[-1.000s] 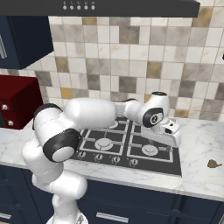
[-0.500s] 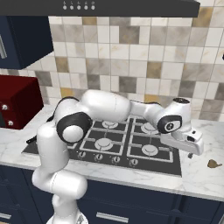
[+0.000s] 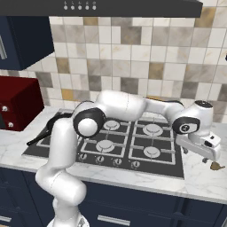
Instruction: Put the garlic and eggplant in the pan. Then turn on the front left burner and set the heat to medium.
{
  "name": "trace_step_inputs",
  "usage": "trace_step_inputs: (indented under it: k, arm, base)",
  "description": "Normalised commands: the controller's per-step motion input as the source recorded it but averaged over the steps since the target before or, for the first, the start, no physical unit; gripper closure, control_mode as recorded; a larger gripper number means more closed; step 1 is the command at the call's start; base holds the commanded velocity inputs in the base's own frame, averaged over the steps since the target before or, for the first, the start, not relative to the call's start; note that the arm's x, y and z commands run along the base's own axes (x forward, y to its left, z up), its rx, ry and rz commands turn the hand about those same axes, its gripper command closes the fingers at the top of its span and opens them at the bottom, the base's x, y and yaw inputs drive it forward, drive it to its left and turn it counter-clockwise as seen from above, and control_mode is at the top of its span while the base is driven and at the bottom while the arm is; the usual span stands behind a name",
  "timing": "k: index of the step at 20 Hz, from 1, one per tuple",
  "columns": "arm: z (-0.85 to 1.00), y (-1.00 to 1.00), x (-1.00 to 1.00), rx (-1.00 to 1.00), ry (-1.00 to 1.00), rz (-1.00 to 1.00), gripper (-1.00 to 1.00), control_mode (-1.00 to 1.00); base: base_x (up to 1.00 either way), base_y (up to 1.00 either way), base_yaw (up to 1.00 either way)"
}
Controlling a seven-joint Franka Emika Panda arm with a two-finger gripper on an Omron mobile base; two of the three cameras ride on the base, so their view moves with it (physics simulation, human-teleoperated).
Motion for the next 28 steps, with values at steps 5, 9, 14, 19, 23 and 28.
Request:
trace_step_inputs:
  k: [5,9,14,19,23,28]
  arm:
    - [-0.01,-0.01,0.24,0.00,-0.14,-0.01,-1.00,-1.00]
    - [-0.02,0.00,0.26,-0.01,-0.12,0.00,-1.00,-1.00]
    - [-0.04,-0.08,0.05,-0.06,-0.09,-0.07,-1.00,-1.00]
    - [0.02,-0.28,0.12,-0.01,0.10,-0.29,-1.00,-1.00]
    - [0.12,-0.32,0.26,0.00,0.18,-0.47,-1.00,-1.00]
    - [0.03,-0.19,0.15,0.08,0.04,-0.41,-1.00,-1.00]
  base:
    - [0.00,0.00,0.00]
    - [0.00,0.00,0.00]
    - [0.00,0.00,0.00]
    - [0.00,0.00,0.00]
    - [0.00,0.00,0.00]
    - [0.00,0.00,0.00]
